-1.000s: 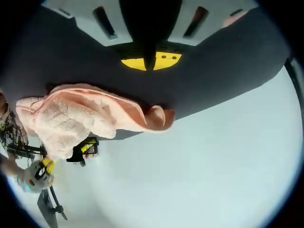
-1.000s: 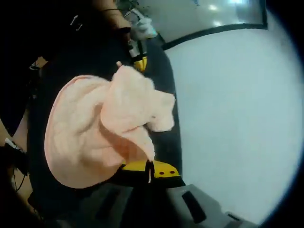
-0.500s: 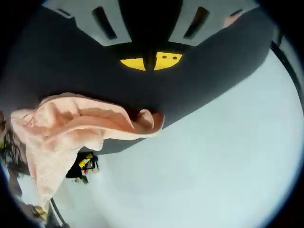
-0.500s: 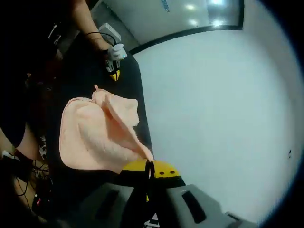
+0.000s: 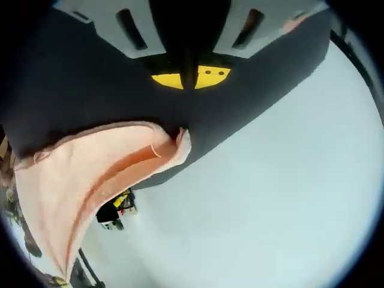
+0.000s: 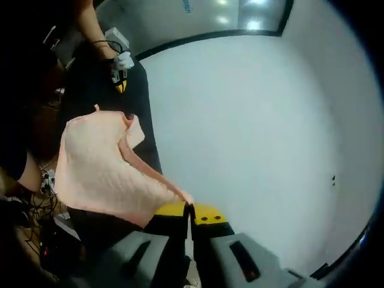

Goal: Fold the towel on the table until its edges align and the towel forms a compact rectangular stack.

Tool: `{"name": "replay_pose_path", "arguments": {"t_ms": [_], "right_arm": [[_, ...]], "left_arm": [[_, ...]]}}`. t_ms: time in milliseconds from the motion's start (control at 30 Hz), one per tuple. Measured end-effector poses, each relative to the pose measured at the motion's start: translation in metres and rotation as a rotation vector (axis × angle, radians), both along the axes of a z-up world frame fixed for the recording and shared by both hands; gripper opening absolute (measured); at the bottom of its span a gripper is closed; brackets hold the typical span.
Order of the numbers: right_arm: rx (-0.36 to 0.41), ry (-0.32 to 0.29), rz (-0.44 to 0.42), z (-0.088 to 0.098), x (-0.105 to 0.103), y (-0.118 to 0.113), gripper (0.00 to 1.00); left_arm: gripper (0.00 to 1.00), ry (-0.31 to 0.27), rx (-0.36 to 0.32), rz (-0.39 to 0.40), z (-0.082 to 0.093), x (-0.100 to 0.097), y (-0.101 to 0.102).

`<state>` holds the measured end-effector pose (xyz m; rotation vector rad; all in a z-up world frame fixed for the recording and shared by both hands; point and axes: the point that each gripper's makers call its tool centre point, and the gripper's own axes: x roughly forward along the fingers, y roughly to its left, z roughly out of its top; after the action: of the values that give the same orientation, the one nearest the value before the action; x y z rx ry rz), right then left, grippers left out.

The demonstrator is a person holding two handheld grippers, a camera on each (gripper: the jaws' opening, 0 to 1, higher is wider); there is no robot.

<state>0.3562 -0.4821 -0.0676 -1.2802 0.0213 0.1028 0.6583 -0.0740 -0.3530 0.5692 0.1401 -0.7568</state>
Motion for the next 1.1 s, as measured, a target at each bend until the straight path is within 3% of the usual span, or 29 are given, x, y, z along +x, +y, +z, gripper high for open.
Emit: {"name": "replay_pose_path", "arguments": {"t_ms": [133,233,300,333,367,500,533,600,633,700,767,900,967,1033,1100], "right_arm": [[0.046,-0.048,-0.032,0.014,-0.006,-0.017,0.0],[0.065,-0.062,-0.056,0.017,-0.004,-0.024,0.0],[0.062,-0.029,-0.074,0.004,0.004,-0.027,0.0],[0.031,-0.02,-0.078,-0.002,0.007,-0.027,0.0],[0.028,-0.016,-0.075,-0.007,0.011,-0.025,0.0],[0.066,0.001,-0.044,-0.015,0.019,-0.016,0.0],[0.078,0.0,-0.039,-0.015,0.021,-0.015,0.0],[0.091,-0.001,-0.03,-0.016,0.025,-0.015,0.0],[0.101,-0.002,-0.027,-0.017,0.027,-0.016,0.0],[0.114,-0.003,-0.022,-0.018,0.029,-0.016,0.0],[0.129,0.002,-0.018,-0.022,0.031,-0.017,0.0],[0.15,0.008,-0.027,-0.026,0.037,-0.025,0.0],[0.163,0.007,-0.027,-0.027,0.041,-0.028,0.0],[0.176,0.006,-0.024,-0.028,0.044,-0.031,0.0],[0.182,0.007,-0.021,-0.03,0.046,-0.031,0.0]], "left_arm": [[0.14,-0.036,0.049,-0.04,0.007,-0.004,-0.023],[0.15,-0.119,0.138,-0.075,0.01,0.007,-0.045],[0.16,-0.113,0.162,-0.091,0.003,0.014,-0.061],[0.16,-0.102,0.167,-0.106,-0.003,0.032,-0.066],[0.16,-0.096,0.199,-0.146,-0.011,0.036,-0.074],[0.16,-0.211,0.375,-0.206,-0.028,0.06,-0.089],[0.16,-0.25,0.371,-0.247,-0.022,0.052,-0.099],[0.16,-0.26,0.365,-0.308,-0.027,0.054,-0.11],[0.16,-0.291,0.388,-0.323,-0.028,0.057,-0.113],[0.14,-0.319,0.405,-0.314,-0.03,0.065,-0.112],[0.12,-0.289,0.33,-0.295,-0.028,0.065,-0.113],[0.04,-0.309,0.313,-0.301,-0.024,0.059,-0.112],[0.04,-0.332,0.271,-0.265,-0.012,0.053,-0.11],[0.04,-0.344,0.288,-0.273,-0.012,0.053,-0.11],[0.04,-0.402,0.38,-0.291,-0.017,0.058,-0.108]]}}
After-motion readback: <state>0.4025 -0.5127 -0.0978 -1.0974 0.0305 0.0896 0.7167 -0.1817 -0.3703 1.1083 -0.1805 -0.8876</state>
